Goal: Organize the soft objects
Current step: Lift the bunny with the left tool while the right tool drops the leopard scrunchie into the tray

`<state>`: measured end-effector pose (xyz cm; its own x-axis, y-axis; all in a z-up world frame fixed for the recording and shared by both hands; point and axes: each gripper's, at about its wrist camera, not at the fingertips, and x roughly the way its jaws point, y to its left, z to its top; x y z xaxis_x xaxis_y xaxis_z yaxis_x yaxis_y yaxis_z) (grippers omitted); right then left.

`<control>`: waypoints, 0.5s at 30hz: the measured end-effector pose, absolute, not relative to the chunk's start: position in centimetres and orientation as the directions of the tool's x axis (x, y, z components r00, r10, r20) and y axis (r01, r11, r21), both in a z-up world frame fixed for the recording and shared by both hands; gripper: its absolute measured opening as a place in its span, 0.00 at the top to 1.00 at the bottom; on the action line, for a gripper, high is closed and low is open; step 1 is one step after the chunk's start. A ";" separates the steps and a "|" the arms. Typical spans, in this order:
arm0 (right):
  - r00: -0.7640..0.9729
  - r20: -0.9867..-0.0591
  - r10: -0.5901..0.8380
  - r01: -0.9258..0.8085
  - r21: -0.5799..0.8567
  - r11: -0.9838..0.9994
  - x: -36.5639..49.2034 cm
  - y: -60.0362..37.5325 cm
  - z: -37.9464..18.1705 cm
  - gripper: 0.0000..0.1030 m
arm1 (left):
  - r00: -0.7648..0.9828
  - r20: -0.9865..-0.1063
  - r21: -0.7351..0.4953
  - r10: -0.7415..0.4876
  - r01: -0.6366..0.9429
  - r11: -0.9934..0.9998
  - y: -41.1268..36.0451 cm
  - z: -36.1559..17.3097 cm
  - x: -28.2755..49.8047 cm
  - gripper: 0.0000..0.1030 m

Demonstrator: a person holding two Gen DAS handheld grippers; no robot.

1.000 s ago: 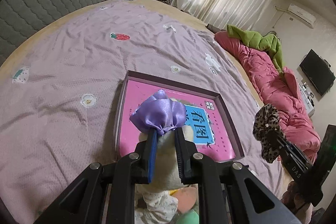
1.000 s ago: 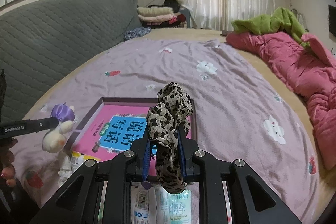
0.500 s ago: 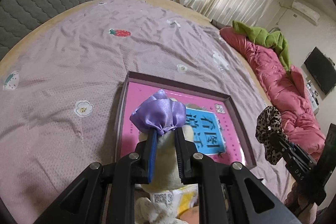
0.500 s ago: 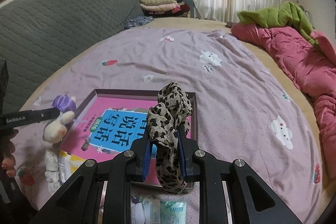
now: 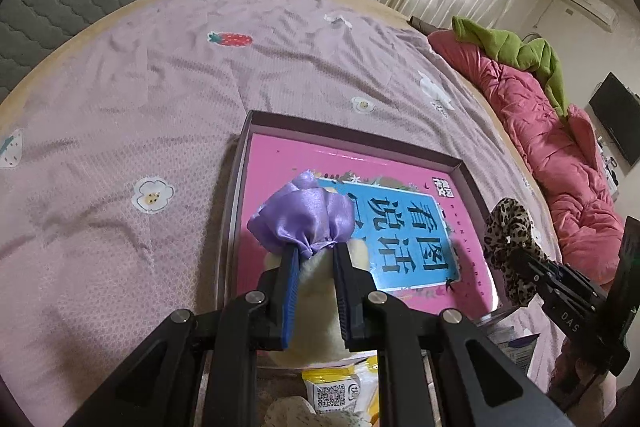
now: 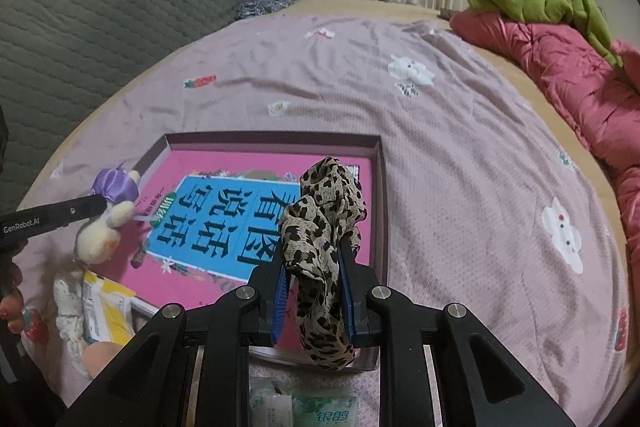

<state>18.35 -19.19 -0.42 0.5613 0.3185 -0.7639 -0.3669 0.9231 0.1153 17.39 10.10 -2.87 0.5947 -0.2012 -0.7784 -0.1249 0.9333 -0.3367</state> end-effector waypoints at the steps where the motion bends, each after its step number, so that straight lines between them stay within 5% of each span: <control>1: 0.553 -0.769 0.320 -0.367 0.119 0.923 18.4 -19.2 -0.7 0.78 | 0.592 -0.779 -0.338 -0.205 -0.123 0.933 10.1 -3.0 17.4 0.83; 15: 0.510 -0.802 0.311 -0.343 0.142 0.929 19.0 -19.6 -3.1 0.78 | 0.567 -0.795 -0.340 -0.216 -0.122 0.932 10.0 -4.8 17.8 0.83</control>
